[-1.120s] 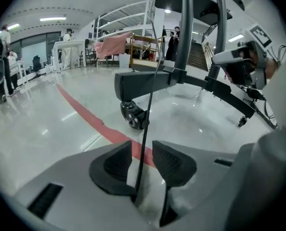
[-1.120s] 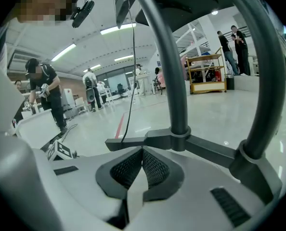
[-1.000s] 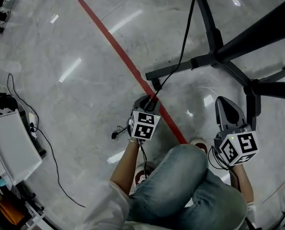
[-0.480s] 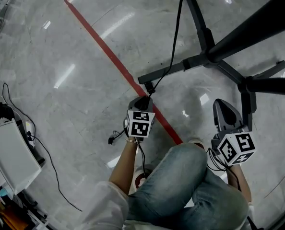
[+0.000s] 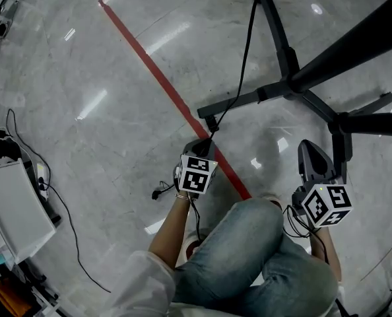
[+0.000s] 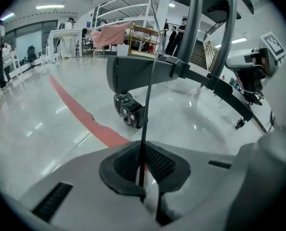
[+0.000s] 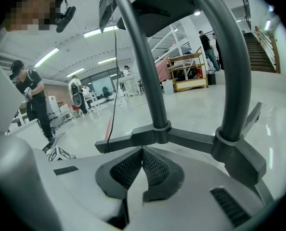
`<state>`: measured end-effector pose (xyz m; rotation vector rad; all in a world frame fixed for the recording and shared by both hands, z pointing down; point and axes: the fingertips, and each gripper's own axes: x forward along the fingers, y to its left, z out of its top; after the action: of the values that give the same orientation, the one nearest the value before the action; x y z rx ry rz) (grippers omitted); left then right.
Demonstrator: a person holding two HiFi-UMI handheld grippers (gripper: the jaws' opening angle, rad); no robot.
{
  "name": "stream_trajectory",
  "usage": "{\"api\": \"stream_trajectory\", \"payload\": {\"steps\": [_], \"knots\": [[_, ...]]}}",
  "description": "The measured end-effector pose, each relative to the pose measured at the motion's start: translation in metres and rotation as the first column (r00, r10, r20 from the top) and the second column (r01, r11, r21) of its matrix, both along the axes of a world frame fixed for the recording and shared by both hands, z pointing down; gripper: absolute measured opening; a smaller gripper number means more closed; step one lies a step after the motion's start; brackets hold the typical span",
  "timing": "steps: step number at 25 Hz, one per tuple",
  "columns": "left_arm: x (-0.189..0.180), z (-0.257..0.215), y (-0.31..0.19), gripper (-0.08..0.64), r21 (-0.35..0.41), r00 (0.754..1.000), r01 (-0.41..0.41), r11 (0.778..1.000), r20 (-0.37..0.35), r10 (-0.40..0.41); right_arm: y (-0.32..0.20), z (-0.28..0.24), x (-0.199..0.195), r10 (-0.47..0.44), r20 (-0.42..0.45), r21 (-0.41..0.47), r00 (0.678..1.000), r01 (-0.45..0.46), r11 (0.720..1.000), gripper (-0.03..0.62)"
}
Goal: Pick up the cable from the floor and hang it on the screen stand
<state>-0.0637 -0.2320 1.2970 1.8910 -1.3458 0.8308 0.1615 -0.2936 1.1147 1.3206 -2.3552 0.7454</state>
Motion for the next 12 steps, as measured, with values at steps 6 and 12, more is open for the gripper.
{"api": "stream_trajectory", "payload": {"steps": [6,12], "knots": [[0.001,-0.025,-0.004,0.02,0.043,1.0,-0.019,0.999,-0.018,0.02,-0.002,-0.001,0.004,0.012,-0.007,0.022,1.0,-0.012,1.0,0.017],[-0.006,-0.065,-0.01,0.018,0.12,0.999,-0.026,0.992,-0.031,0.03,-0.013,0.005,-0.005,-0.053,-0.04,-0.002,0.998,0.053,0.999,0.018]]}}
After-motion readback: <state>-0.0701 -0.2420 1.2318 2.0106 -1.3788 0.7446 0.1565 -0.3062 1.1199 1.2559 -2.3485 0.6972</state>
